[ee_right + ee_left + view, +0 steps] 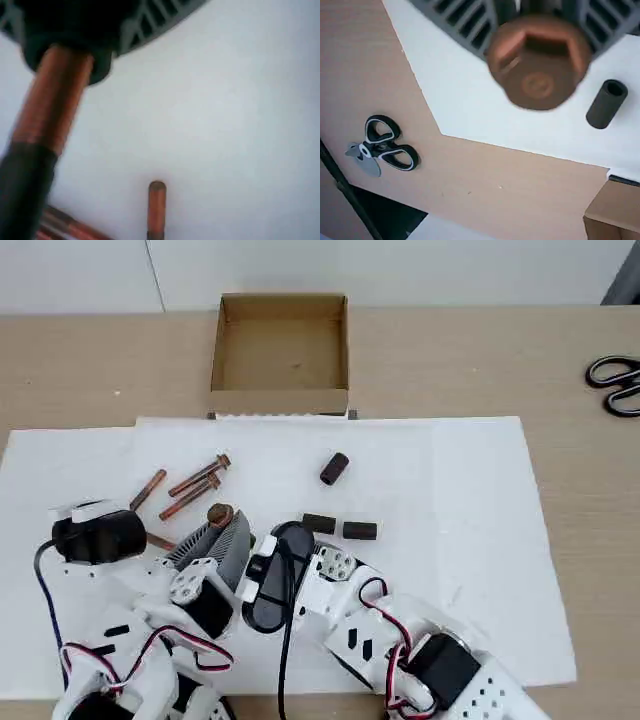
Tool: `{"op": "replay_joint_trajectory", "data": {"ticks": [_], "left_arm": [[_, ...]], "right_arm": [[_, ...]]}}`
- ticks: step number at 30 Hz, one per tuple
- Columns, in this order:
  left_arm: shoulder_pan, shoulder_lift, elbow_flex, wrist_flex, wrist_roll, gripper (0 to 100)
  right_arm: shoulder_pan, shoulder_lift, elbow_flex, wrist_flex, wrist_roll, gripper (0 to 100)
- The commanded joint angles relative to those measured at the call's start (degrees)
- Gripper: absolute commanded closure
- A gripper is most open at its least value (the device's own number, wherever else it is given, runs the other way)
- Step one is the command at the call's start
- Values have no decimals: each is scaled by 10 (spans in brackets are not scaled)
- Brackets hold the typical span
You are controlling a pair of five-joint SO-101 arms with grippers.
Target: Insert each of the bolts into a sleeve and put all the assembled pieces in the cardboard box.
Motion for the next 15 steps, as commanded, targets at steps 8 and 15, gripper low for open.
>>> {"op": "replay_joint_trajectory", "data": {"ticks": [8,15], "left_arm": [[3,-1,-11,-14,4,995],[3,-1,-3,-14,4,995]], "right_arm": [[-4,-4,-4,-88,6,995],[-4,-4,-5,-135,7,995]]}}
